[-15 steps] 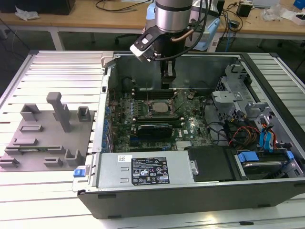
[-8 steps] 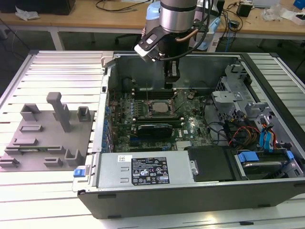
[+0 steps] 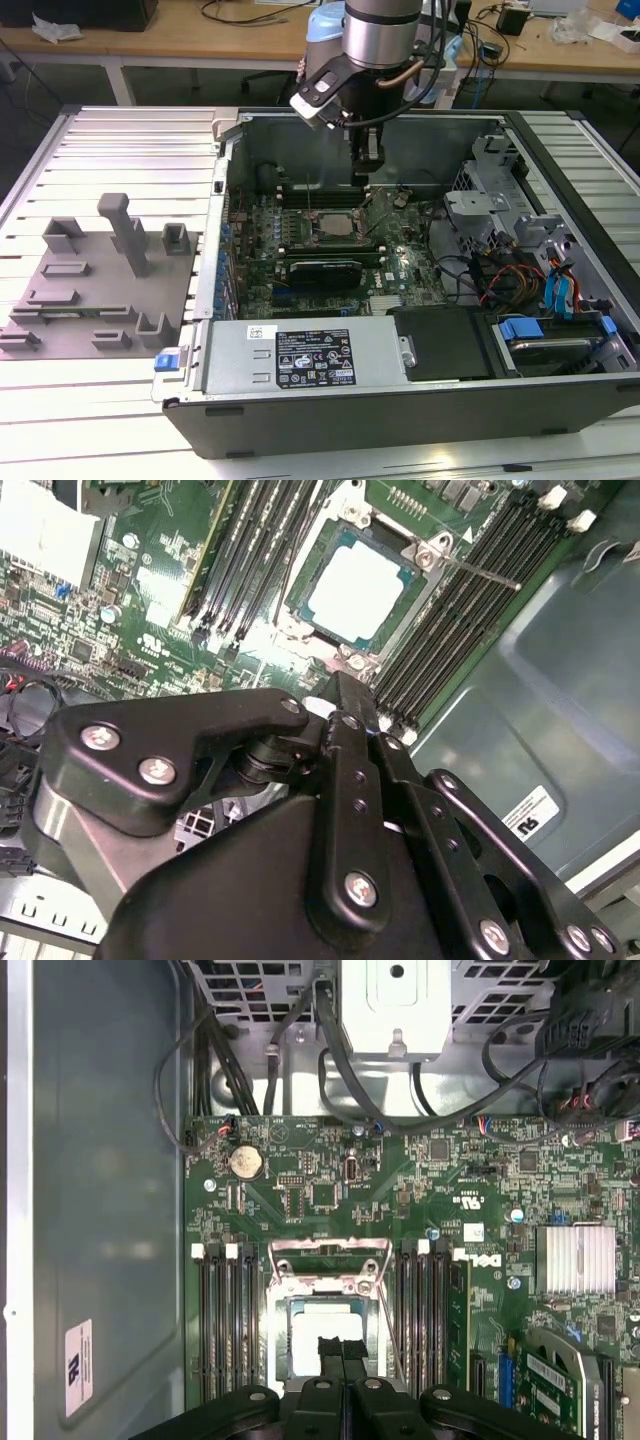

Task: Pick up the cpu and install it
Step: 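Close the cpu cover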

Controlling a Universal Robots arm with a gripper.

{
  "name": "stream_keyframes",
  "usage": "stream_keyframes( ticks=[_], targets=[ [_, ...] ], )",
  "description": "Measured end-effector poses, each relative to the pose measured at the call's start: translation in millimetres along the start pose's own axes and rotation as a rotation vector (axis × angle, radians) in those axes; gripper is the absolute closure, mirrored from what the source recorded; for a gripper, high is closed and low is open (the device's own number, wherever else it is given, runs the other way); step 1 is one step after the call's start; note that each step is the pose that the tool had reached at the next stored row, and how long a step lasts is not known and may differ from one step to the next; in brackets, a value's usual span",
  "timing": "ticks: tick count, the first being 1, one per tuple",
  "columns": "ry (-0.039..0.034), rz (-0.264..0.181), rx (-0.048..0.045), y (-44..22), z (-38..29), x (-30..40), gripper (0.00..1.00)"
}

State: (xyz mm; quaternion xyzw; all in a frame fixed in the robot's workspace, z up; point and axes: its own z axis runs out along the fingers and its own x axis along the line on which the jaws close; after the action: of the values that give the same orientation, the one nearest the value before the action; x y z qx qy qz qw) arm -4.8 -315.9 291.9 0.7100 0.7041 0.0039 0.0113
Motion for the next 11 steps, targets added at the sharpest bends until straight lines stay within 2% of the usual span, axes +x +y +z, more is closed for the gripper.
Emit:
stream_keyframes(
  ticks=[11],
  targets=[
    [-0.0001, 0.0, 0.0, 10.1, 0.2, 0.1, 0.89]
  ],
)
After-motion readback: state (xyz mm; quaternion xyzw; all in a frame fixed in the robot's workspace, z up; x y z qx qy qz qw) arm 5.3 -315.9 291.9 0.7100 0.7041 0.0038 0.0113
